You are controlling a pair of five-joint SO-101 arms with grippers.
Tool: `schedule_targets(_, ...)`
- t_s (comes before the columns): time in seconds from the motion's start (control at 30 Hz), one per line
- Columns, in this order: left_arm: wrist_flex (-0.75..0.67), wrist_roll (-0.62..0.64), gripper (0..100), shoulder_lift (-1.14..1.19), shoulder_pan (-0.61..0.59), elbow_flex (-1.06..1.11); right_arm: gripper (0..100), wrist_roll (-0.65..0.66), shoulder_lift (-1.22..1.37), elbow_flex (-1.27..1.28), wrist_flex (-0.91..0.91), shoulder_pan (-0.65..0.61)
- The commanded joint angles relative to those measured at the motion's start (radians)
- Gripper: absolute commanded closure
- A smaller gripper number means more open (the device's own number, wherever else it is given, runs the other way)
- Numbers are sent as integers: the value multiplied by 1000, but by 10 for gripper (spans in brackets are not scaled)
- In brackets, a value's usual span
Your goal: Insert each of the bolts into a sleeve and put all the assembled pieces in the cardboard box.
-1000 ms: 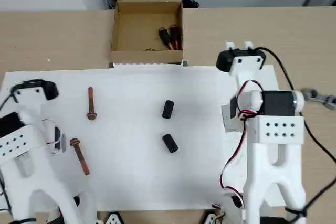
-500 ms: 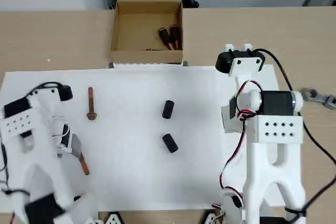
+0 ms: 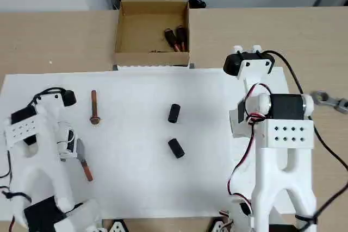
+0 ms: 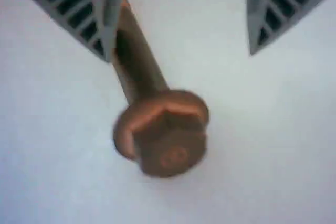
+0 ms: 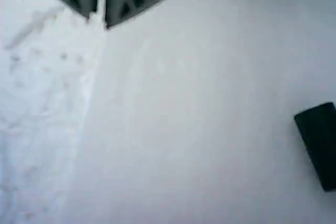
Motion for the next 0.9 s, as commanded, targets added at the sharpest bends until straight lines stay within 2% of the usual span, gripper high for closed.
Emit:
schedule_targets(0.0, -40, 9, 840, -41, 9, 5, 992, 11, -30, -11, -13, 10)
schedule_targets(0.13, -72, 14, 840, -41, 18, 27, 992, 11, -30, -12, -13, 8)
schedule_targets(0.3, -167, 41, 841, -41, 106, 148, 992, 11, -30, -12, -21, 8)
schedule_targets(0.43, -227, 26, 845, -44, 106, 216, 992, 11, -30, -12, -21, 8)
schedule_targets(0.5, -241, 26, 882, -49, 106, 220, 992, 11, -30, -12, -21, 8)
schedule_targets(0.6, -245, 32, 1000, -48, 106, 220, 992, 11, -30, -12, -21, 8)
schedule_targets(0.87, -239, 35, 994, -51, -21, 163, 992, 11, -30, -12, -21, 8)
